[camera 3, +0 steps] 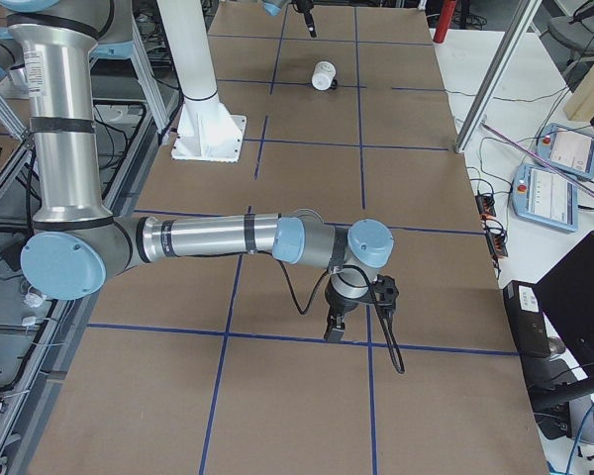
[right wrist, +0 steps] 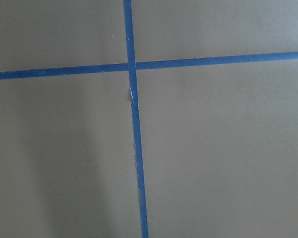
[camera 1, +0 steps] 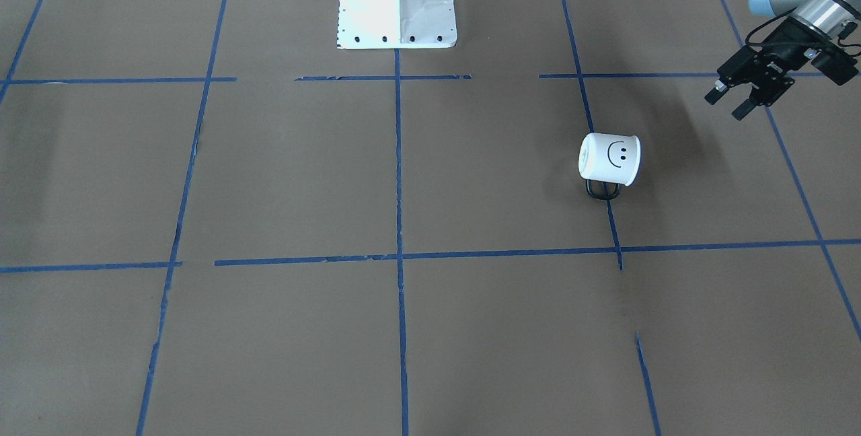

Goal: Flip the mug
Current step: 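Move the left gripper toward the open end of the sideways white mug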

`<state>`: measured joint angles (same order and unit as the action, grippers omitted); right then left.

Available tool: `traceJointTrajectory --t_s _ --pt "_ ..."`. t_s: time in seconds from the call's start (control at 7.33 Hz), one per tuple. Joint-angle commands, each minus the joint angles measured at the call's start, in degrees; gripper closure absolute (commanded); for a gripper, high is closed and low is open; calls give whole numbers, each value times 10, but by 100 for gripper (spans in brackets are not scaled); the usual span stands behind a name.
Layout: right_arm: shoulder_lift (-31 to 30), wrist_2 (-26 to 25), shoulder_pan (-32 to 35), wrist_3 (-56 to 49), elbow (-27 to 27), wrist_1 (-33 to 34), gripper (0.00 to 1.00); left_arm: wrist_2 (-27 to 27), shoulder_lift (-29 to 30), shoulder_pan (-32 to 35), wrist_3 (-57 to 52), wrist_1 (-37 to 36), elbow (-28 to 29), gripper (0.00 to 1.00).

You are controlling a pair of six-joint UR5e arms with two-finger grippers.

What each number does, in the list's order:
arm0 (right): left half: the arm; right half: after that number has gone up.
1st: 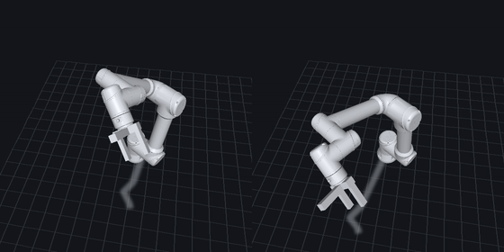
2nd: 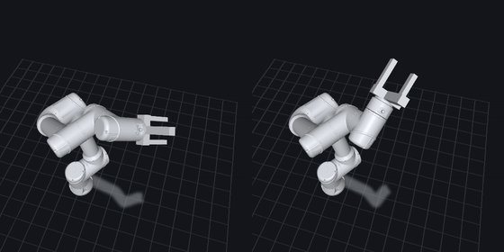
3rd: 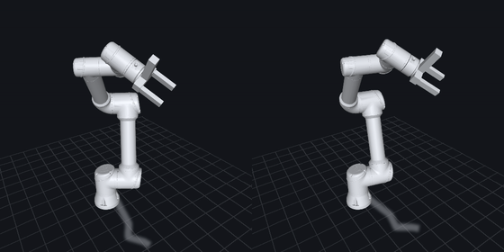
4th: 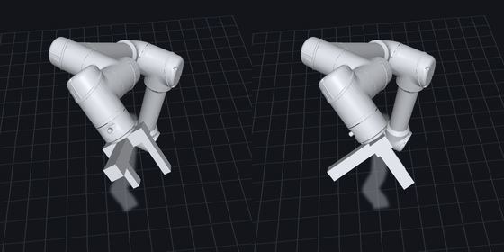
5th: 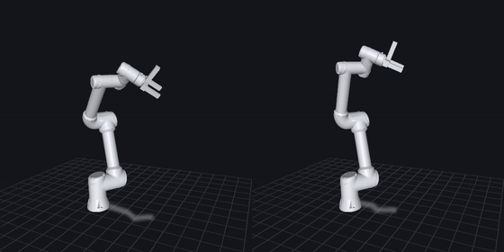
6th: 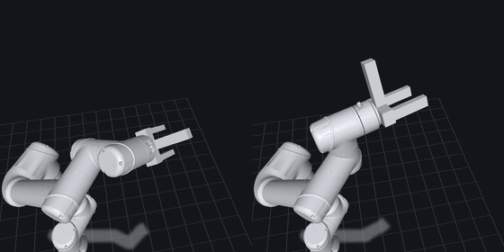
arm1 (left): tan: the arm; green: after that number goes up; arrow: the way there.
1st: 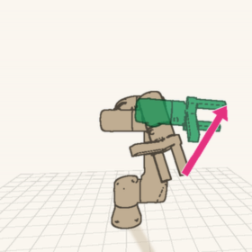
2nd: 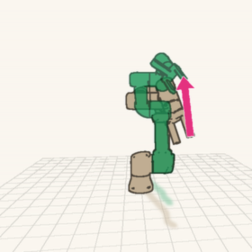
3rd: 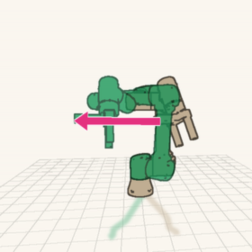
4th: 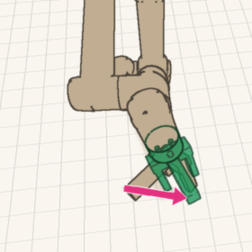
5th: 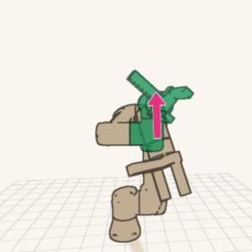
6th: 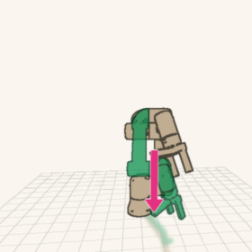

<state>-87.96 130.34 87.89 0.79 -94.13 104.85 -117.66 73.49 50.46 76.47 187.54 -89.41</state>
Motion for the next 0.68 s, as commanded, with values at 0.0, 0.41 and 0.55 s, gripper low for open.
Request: traceJointTrajectory --t_s 0.0,0.41,0.55 --pt "0 0 0 0 0 0 0 21 85 -40 55 117 55 0" --pt "0 0 0 0 0 0 0 22 161 -55 76 227 131 0" --pt "0 0 0 0 0 0 0 23 177 -56 77 263 165 0"
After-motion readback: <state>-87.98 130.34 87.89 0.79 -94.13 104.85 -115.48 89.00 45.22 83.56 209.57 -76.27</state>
